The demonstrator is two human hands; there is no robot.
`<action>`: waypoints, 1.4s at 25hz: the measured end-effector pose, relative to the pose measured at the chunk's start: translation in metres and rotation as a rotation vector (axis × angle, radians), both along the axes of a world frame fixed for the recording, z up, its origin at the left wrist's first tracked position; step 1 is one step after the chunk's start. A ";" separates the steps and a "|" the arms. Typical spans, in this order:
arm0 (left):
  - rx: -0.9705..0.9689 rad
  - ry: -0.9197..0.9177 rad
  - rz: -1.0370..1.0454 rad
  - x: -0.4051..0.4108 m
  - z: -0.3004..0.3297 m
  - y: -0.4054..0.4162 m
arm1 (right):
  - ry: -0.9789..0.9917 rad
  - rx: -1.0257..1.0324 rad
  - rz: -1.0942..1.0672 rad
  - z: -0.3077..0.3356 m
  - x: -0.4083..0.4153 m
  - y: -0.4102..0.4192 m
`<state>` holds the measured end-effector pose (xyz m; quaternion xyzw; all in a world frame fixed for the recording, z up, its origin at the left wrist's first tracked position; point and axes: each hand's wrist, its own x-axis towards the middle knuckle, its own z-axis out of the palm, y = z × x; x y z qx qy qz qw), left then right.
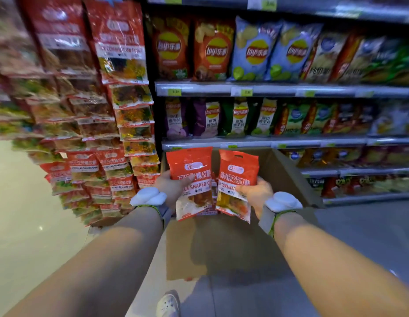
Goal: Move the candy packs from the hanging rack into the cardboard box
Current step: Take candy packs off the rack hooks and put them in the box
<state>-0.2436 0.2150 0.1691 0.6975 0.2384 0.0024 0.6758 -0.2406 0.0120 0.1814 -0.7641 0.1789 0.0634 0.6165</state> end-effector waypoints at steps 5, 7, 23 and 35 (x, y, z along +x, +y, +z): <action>-0.139 -0.161 -0.028 -0.040 0.073 0.009 | -0.109 0.004 -0.001 0.066 -0.029 0.007; -0.176 -0.222 -0.016 -0.044 0.099 0.023 | -0.152 -0.018 0.024 0.095 -0.028 0.018; -0.136 -0.466 0.043 0.009 0.243 0.225 | -0.492 0.019 0.105 0.248 0.052 0.225; -0.034 -0.523 0.069 0.091 0.273 0.324 | -0.552 0.057 -0.034 0.265 0.134 0.316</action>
